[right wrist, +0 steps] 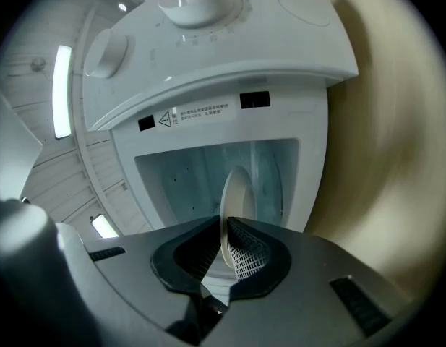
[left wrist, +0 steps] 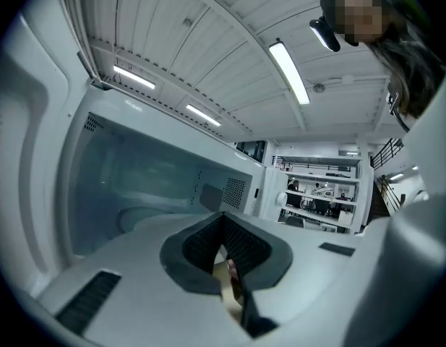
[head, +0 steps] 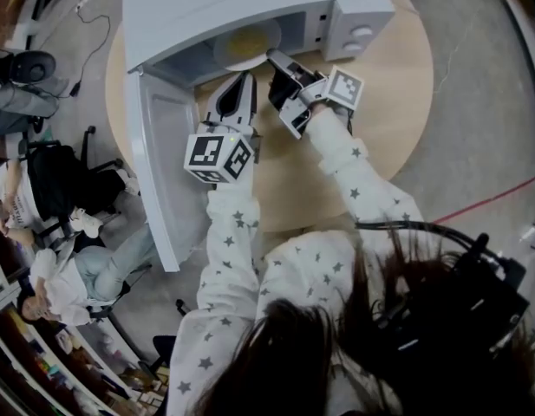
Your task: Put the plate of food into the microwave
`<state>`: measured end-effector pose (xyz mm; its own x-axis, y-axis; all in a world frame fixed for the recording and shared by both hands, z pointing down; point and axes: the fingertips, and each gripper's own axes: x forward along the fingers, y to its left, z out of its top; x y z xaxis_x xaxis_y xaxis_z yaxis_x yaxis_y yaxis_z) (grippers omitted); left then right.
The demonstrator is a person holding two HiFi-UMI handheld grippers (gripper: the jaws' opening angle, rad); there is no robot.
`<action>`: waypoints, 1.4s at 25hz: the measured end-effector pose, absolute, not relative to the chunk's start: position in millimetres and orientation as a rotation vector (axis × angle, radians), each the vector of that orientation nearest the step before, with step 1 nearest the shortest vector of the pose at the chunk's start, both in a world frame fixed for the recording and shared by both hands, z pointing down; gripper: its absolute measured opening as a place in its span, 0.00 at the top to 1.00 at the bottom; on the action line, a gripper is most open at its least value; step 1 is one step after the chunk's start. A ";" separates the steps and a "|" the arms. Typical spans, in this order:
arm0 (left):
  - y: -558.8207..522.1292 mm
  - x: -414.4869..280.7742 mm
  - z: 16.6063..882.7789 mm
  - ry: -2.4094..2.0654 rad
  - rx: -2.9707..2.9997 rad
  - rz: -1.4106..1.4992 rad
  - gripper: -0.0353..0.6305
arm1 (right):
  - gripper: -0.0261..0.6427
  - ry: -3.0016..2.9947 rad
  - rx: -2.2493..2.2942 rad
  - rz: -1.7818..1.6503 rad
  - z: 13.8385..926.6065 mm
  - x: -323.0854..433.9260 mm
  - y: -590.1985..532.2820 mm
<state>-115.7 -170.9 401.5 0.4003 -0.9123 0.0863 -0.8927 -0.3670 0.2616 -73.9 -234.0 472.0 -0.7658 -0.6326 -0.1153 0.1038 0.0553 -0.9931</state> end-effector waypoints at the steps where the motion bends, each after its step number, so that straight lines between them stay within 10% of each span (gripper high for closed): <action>1: -177.6 -116.0 396.5 -1.586 2.389 -0.111 0.94 | 0.93 1.799 -0.534 -1.772 466.7 -74.2 -240.0; 35: -194.4 -112.5 396.4 -1.561 2.357 -0.140 0.94 | 0.93 1.952 -0.847 -1.763 471.8 -72.9 -251.6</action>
<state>-112.5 -194.4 396.4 0.4013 -0.9117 0.0885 -0.8815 -0.3581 0.3079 -72.9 -251.6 471.8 -0.7479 -0.6536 0.1160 -0.1817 0.0335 -0.9828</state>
